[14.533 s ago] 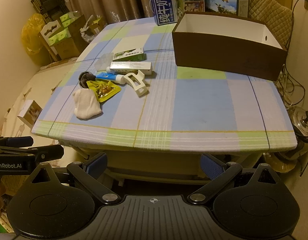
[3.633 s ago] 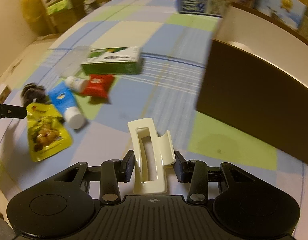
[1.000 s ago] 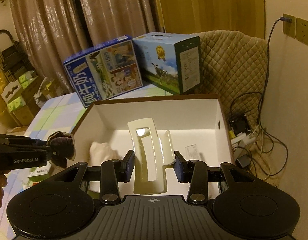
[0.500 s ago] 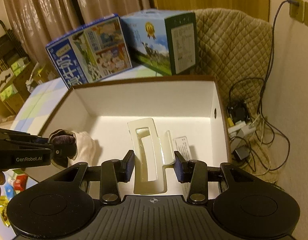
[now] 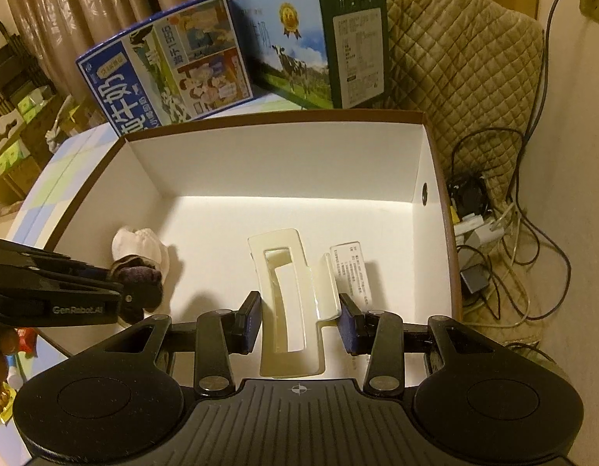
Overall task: Organize objects
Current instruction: 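Carry the scrunchie and hair clip into the brown storage box, then open the left tool to drop the scrunchie while the right tool releases the clip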
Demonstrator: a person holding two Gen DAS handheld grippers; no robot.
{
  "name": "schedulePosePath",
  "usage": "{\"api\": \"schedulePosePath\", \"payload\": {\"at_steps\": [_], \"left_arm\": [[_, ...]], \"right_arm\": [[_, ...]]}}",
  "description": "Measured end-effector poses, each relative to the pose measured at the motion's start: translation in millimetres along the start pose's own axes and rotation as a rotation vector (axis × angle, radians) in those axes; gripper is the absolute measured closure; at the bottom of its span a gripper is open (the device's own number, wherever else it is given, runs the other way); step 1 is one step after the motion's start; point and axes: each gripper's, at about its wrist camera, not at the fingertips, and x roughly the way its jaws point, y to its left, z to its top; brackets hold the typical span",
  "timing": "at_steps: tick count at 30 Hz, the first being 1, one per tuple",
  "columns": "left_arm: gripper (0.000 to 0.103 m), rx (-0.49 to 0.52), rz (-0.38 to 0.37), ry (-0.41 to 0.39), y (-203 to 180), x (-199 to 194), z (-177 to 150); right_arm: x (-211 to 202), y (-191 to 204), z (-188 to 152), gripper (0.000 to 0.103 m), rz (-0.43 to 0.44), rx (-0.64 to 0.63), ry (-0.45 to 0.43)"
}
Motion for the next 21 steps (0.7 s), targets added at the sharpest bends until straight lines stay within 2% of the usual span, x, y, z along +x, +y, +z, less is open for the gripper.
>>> {"api": "schedulePosePath", "payload": {"at_steps": [3, 5, 6, 7, 12, 21], "left_arm": [[0.072, -0.007, 0.000, 0.006, 0, 4, 0], [0.060, -0.008, 0.003, 0.003, 1, 3, -1], [0.050, -0.009, 0.007, -0.001, 1, 2, -1], [0.047, -0.011, 0.011, -0.008, 1, 1, -2], [0.040, -0.022, 0.024, -0.014, 5, -2, -1], [0.029, -0.016, 0.031, -0.016, 5, -8, -9]], "right_arm": [[2, -1, 1, 0.065, 0.004, -0.001, 0.006], [3, -1, 1, 0.065, 0.005, 0.000, 0.011], [4, -2, 1, 0.065, 0.007, 0.000, 0.014], [5, -2, 2, 0.065, 0.008, 0.001, 0.016], [12, -1, 3, 0.065, 0.010, -0.004, 0.042], [39, 5, -1, 0.065, -0.032, -0.037, 0.149]]}}
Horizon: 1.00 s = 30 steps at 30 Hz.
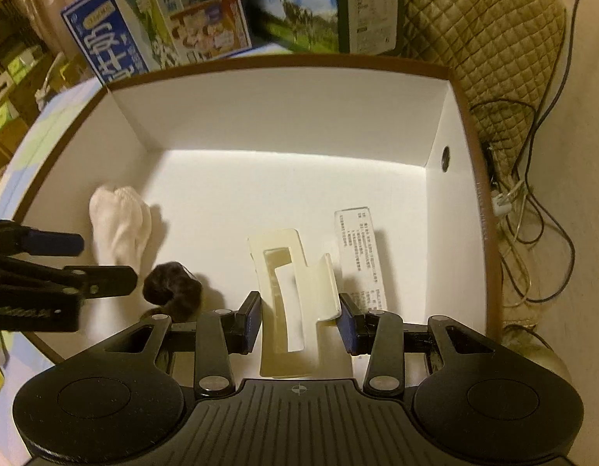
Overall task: Organize objects
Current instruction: 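Open the left tool to drop the scrunchie while the right tool releases the clip, then withdraw both tools from the brown box toward the remaining table items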
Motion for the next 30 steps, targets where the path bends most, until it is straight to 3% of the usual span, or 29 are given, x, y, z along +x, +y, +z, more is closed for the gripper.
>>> {"api": "schedulePosePath", "payload": {"at_steps": [5, 9, 12, 30], "left_arm": [[0.026, -0.009, -0.006, -0.022, 1, -9, -3], [0.021, -0.019, -0.010, -0.051, 2, -20, -4], [0.019, -0.025, -0.014, -0.070, 1, -29, -4], [0.014, -0.117, -0.005, -0.185, 26, -102, -34]], "right_arm": [[4, -1, 0, 0.064, -0.014, 0.008, -0.003], [-5, 1, -2, 0.051, 0.003, -0.001, -0.049], [-13, 3, -3, 0.046, 0.001, -0.010, -0.074], [-80, 32, -18, 0.042, 0.047, 0.020, -0.189]]}}
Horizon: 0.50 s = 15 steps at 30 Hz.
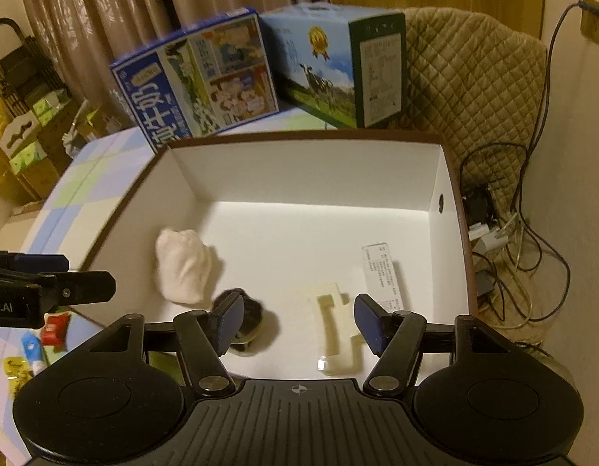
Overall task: Organize objects
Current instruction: 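Withdraw both tools from the brown box toward the remaining table items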
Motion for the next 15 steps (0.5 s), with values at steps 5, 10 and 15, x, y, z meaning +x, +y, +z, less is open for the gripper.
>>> {"api": "schedulePosePath", "payload": {"at_steps": [5, 10, 15], "left_arm": [[0.014, -0.039, 0.017, -0.029, 18, -24, -10], [0.013, -0.087, 0.043, -0.049, 41, -46, -24], [0.013, -0.145, 0.080, -0.057, 72, -68, -42]], "right_arm": [[-16, 19, -2, 0.042, 0.026, -0.016, -0.027], [-26, 42, -5, 0.042, 0.057, -0.041, -0.046], [-29, 68, -11, 0.042, 0.096, -0.069, -0.047]]}}
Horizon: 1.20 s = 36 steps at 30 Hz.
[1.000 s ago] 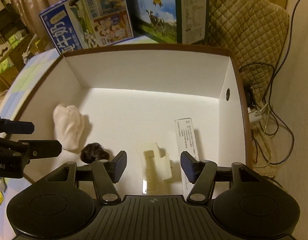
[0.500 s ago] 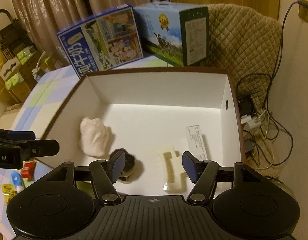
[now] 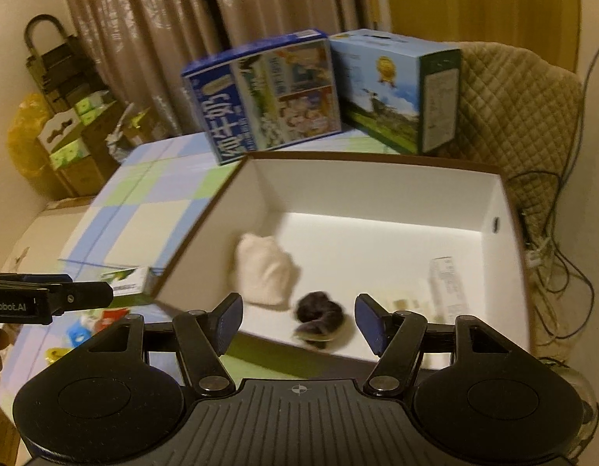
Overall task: Organize objects
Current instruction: 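Withdraw both tools from the brown box toward the remaining table items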
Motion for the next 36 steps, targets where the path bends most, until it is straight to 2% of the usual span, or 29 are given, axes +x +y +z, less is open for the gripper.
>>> {"api": "schedulePosePath", "payload": {"at_steps": [9, 18, 28, 36], "left_arm": [[0.013, -0.117, 0.091, 0.010, 71, -30, -33], [0.013, -0.223, 0.174, 0.071, 131, -44, -76], [0.013, -0.298, 0.212, 0.123, 167, -45, -113], [0.013, -0.333, 0.225, 0.175, 180, -24, -134]], "right_arm": [[11, 45, -18, 0.042, 0.064, -0.035, 0.044], [30, 84, -43, 0.042, 0.102, -0.065, 0.127], [53, 114, -62, 0.042, 0.123, -0.094, 0.195], [64, 124, -70, 0.042, 0.120, -0.107, 0.231]]}}
